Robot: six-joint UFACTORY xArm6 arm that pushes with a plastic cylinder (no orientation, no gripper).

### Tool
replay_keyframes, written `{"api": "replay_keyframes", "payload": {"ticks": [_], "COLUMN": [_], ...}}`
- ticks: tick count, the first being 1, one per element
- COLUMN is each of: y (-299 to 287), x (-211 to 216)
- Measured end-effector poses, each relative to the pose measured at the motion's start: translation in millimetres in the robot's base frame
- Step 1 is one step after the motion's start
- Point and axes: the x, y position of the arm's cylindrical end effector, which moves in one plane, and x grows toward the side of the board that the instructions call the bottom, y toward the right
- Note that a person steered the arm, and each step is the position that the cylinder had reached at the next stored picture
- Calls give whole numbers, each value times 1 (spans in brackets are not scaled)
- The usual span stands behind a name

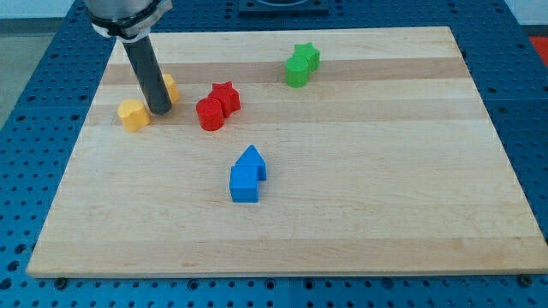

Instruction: Nudge yellow hexagon

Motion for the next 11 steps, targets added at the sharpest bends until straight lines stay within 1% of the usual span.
{"api": "replay_keyframes", "payload": {"ticks": [2, 4, 5, 8, 10, 11], "y": [-22, -22, -22, 37, 43, 43], "x": [0, -1, -8, -10, -26, -46]}}
